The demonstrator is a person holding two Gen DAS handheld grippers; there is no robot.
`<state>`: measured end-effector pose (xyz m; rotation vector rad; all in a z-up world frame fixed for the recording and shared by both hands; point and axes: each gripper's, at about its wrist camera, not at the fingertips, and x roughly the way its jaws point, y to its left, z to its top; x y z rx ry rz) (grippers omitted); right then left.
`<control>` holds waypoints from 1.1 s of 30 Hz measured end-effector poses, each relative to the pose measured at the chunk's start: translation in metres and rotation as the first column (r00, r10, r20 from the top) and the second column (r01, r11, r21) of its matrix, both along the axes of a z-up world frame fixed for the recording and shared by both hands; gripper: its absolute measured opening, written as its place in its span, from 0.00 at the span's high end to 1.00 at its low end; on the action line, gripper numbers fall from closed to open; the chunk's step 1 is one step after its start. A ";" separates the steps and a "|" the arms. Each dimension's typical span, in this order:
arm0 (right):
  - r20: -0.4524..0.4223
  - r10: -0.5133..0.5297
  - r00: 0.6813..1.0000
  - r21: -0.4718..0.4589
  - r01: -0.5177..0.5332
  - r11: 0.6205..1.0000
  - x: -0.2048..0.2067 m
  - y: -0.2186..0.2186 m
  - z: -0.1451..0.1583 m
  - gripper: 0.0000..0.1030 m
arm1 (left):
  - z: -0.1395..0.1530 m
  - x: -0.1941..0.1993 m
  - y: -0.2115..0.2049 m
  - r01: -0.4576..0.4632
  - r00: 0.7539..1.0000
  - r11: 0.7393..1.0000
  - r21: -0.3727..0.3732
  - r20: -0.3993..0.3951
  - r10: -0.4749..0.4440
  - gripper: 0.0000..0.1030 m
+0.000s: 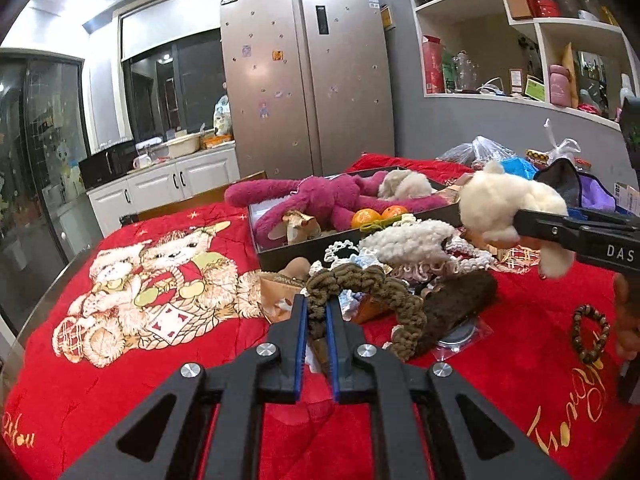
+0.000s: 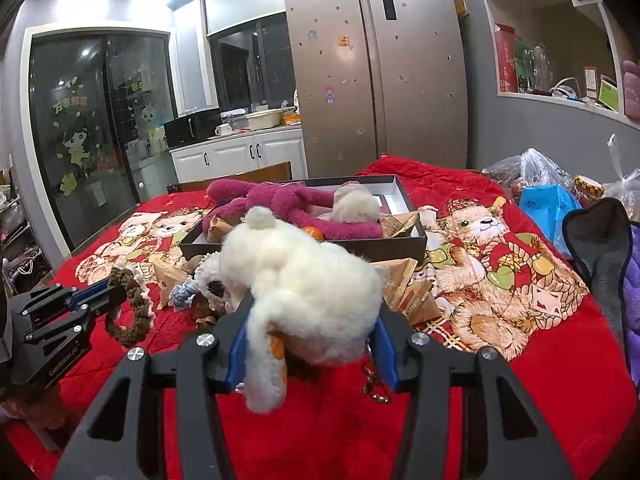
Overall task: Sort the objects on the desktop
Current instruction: 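Lift and carry the braided cord and white plush over the black box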
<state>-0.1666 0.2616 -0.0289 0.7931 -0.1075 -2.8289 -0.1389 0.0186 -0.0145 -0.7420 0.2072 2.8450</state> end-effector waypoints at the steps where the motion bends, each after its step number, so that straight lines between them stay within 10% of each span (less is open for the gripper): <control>1: 0.003 0.000 1.000 -0.001 0.000 1.000 -0.001 0.001 -0.001 0.49 | 0.000 -0.002 -0.001 -0.001 1.000 1.000 0.006 0.010 0.001 0.91; 33: 0.049 0.019 0.999 -0.076 -0.016 0.997 -0.008 0.001 0.000 0.48 | 0.001 -0.007 -0.005 -0.036 0.999 0.999 0.012 0.012 0.035 0.91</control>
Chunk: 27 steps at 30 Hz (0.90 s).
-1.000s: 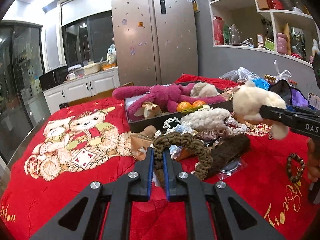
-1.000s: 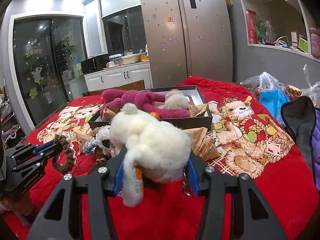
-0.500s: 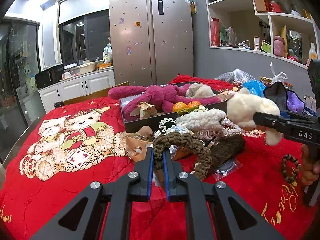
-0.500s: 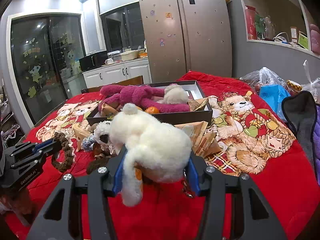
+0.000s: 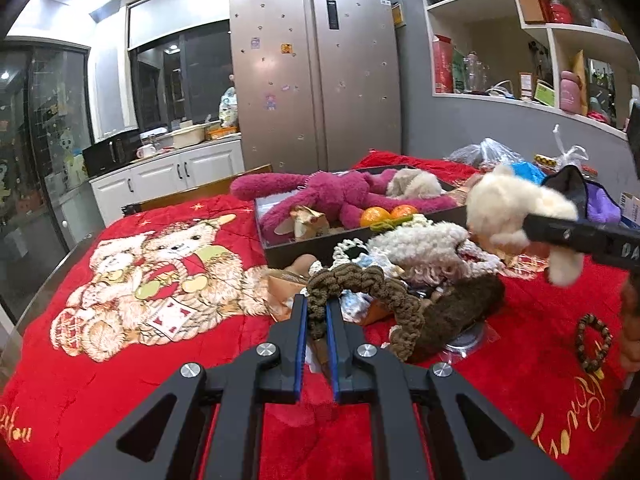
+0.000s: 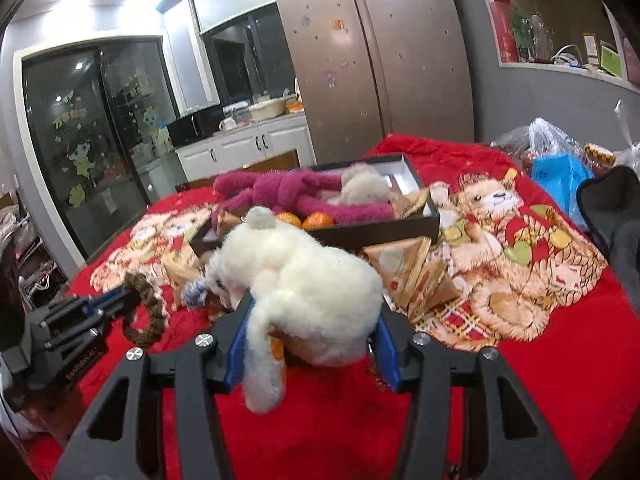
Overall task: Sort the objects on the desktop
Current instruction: 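Lift and carry the braided cord and white plush over the black box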
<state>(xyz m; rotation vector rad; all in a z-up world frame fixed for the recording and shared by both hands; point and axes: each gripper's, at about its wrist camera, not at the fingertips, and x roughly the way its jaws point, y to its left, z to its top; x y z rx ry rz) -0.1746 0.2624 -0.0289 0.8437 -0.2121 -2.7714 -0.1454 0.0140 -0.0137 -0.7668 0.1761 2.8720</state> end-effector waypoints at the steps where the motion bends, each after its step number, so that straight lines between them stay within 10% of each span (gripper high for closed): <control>1: -0.008 -0.008 1.000 0.000 0.008 1.000 -0.001 -0.002 0.005 0.48 | 0.004 -0.002 -0.001 -0.012 1.000 1.000 0.002 -0.003 0.012 0.91; 13: -0.080 -0.030 0.996 -0.038 0.027 0.999 -0.047 -0.016 0.093 0.48 | 0.099 -0.056 0.005 -0.001 1.000 0.998 0.063 -0.011 0.002 0.91; 27: 0.007 -0.077 0.997 -0.097 0.077 0.992 -0.214 0.022 0.089 0.48 | 0.082 -0.200 0.081 0.050 0.991 0.998 0.041 0.118 -0.054 0.91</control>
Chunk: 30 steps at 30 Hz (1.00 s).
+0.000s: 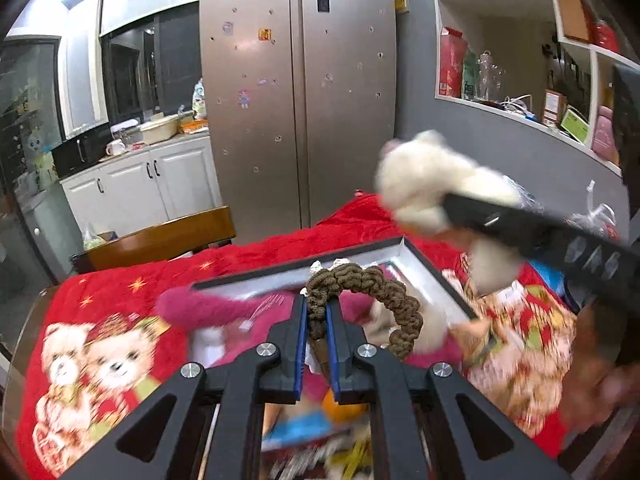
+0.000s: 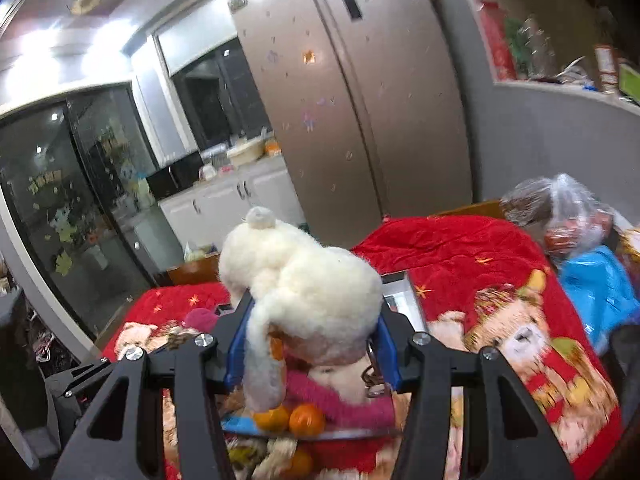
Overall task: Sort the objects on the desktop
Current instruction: 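Lift and carry the braided cord and white plush over the black box, then open both grippers to drop the cord and plush into the box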
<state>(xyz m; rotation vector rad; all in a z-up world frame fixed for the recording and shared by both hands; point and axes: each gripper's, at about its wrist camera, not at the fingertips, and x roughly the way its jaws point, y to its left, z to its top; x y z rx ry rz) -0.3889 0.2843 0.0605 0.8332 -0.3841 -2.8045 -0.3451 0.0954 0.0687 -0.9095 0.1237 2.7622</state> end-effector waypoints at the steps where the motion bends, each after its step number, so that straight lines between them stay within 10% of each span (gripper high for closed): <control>1: 0.009 0.006 1.000 0.011 -0.006 1.000 -0.013 -0.002 -0.003 0.48 | -0.002 -0.017 0.007 0.010 1.000 1.000 0.005 0.026 -0.010 0.91; 16: 0.246 -0.079 0.966 0.112 0.052 0.992 -0.106 0.023 -0.107 0.47 | -0.061 -0.124 0.021 -0.101 0.987 0.993 -0.054 0.120 0.107 0.91; 30: 0.243 -0.113 0.963 0.124 0.085 0.989 -0.096 0.025 -0.106 0.47 | -0.073 -0.134 0.021 -0.120 0.978 0.990 -0.074 0.164 0.131 0.91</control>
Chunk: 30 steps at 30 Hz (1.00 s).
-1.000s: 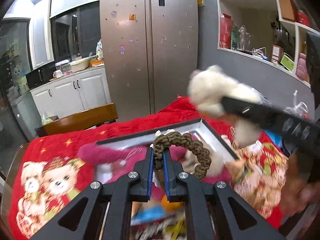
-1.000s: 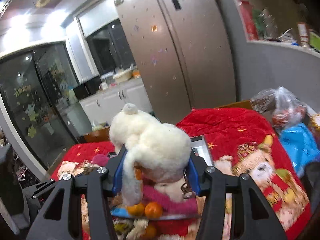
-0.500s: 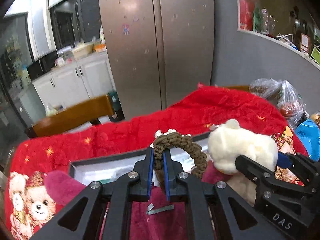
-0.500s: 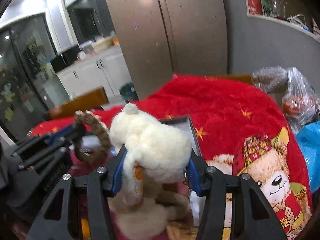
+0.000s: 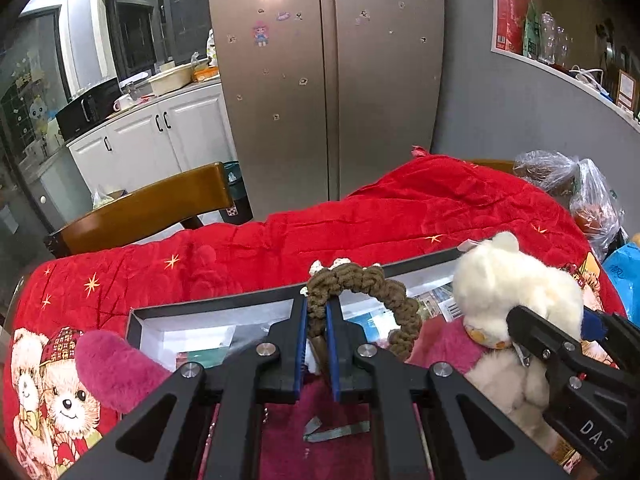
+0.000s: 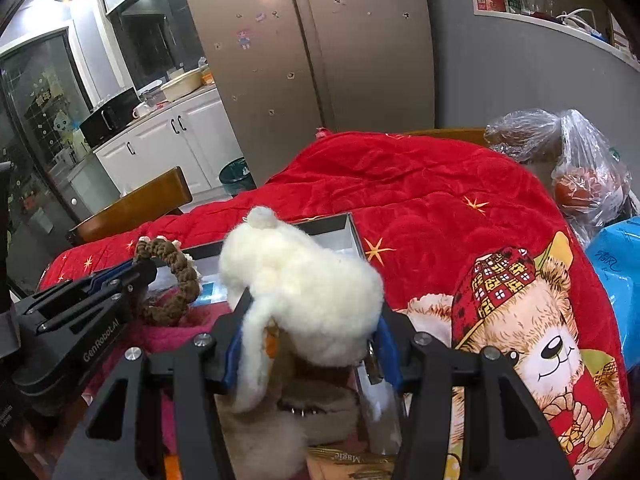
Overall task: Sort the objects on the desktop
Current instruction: 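Open both grippers to drop the cord and plush into the box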
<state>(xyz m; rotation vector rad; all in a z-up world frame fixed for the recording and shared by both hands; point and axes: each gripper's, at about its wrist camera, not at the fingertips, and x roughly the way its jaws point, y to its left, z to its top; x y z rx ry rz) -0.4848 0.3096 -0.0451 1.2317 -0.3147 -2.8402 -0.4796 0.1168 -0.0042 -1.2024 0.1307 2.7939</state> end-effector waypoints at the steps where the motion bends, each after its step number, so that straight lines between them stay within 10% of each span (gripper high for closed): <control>1: -0.002 0.000 1.000 0.000 0.000 1.000 0.001 -0.001 0.000 0.47 | 0.000 0.001 0.000 -0.004 1.000 1.000 0.002 -0.002 0.004 0.91; 5: -0.004 -0.003 1.000 -0.022 0.002 1.000 0.002 0.001 0.000 0.41 | 0.001 0.003 0.002 0.017 1.000 1.000 0.002 -0.014 -0.017 0.88; 9: -0.037 -0.024 0.999 -0.077 0.021 0.997 0.004 0.010 0.008 0.29 | 0.008 0.006 -0.003 0.006 0.999 0.999 0.044 -0.039 -0.005 0.26; 15: -0.145 -0.026 0.989 -0.083 0.014 0.996 0.018 0.014 0.036 0.09 | 0.026 0.019 -0.016 0.020 0.990 0.989 0.146 -0.140 0.001 0.22; 22: -0.236 -0.024 0.972 -0.043 0.014 0.999 0.032 0.006 0.060 0.00 | 0.026 0.022 0.002 0.025 0.988 0.999 -0.044 -0.154 -0.032 0.05; 30: -0.366 -0.069 0.928 0.047 0.093 0.995 0.064 -0.002 0.108 0.00 | 0.060 0.044 -0.007 0.078 0.979 0.997 0.017 -0.192 -0.073 0.00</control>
